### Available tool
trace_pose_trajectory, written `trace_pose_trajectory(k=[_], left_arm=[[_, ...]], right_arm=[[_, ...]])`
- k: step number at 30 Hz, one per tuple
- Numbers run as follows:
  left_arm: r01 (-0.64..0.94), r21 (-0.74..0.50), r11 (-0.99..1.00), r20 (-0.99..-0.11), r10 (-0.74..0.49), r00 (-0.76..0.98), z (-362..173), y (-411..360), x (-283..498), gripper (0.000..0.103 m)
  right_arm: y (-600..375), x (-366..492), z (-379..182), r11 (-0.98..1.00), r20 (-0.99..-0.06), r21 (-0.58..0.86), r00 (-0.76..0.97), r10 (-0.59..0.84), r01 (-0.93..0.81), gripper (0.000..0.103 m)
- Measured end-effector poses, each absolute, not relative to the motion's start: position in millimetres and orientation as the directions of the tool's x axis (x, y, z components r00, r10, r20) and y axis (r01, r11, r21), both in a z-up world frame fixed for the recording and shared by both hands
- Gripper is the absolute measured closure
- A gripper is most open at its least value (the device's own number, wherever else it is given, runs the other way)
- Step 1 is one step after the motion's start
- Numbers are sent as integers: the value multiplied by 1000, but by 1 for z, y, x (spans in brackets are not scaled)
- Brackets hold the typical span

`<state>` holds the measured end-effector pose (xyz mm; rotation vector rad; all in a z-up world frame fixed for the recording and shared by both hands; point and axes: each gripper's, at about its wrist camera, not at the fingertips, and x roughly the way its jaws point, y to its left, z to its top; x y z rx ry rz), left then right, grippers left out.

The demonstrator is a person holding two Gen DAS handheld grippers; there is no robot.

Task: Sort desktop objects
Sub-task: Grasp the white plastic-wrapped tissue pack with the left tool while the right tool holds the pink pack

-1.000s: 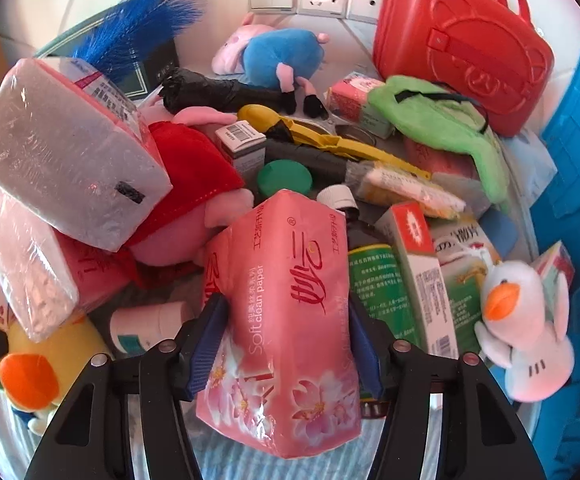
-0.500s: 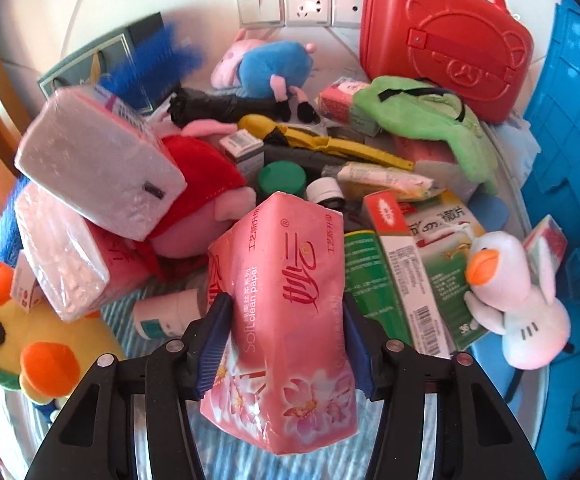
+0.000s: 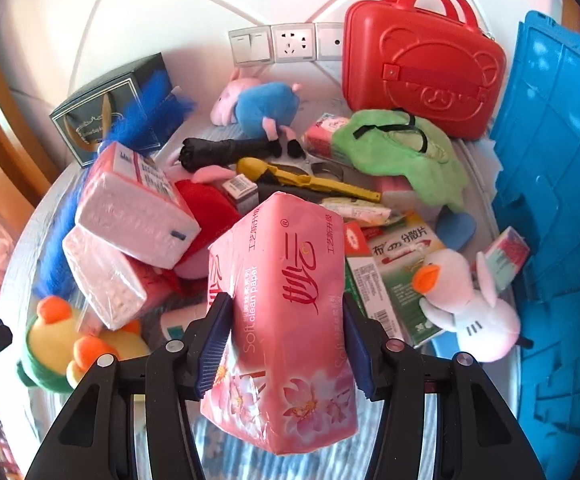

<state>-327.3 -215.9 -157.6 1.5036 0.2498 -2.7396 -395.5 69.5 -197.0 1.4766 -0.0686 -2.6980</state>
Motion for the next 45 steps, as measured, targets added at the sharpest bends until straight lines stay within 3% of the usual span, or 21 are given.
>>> trace_pose_trajectory(k=[2, 4, 6, 11, 16, 20, 26, 38, 41, 43, 45], left_arm=[[94, -140, -986, -835, 66, -546, -158, -215, -334, 17], [87, -175, -981, -826, 99, -555, -161, -213, -344, 5], [80, -190, -979, -819, 113, -562, -163, -204, -356, 0], [59, -126, -990, -828, 72, -556, -174, -170, -383, 0], [76, -168, -983, -840, 102, -533, -190, -157, -404, 0], [116, -93, -989, -862, 22, -507, -200, -145, -421, 0], [131, -93, -987, -873, 18, -487, -198, -132, -434, 0], [250, -123, -961, -917, 13, -399, -211, -129, -453, 0], [245, -20, -969, -886, -96, -454, -200, -131, -446, 0], [285, -94, -954, -890, -48, -453, -211, -157, -447, 0], [332, -74, -940, -885, -91, -456, -211, -181, -443, 0]], right_arm=[[69, -395, -196, -997, -838, 67, -541, -75, 36, 50], [69, -395, -197, -997, -838, 71, -539, -79, 35, 50], [69, -394, -197, -997, -838, 69, -540, -78, 37, 50], [71, -397, -200, -997, -841, 65, -536, -72, 32, 50], [75, -402, -203, -997, -843, 69, -534, -73, 27, 50], [80, -403, -205, -997, -842, 77, -534, -75, 20, 50], [83, -405, -208, -997, -845, 74, -530, -73, 19, 50], [87, -405, -208, -996, -844, 84, -529, -87, 30, 49], [88, -404, -208, -996, -842, 87, -532, -91, 33, 49], [90, -405, -209, -995, -844, 90, -528, -93, 32, 49], [94, -404, -209, -995, -843, 94, -530, -96, 32, 49]])
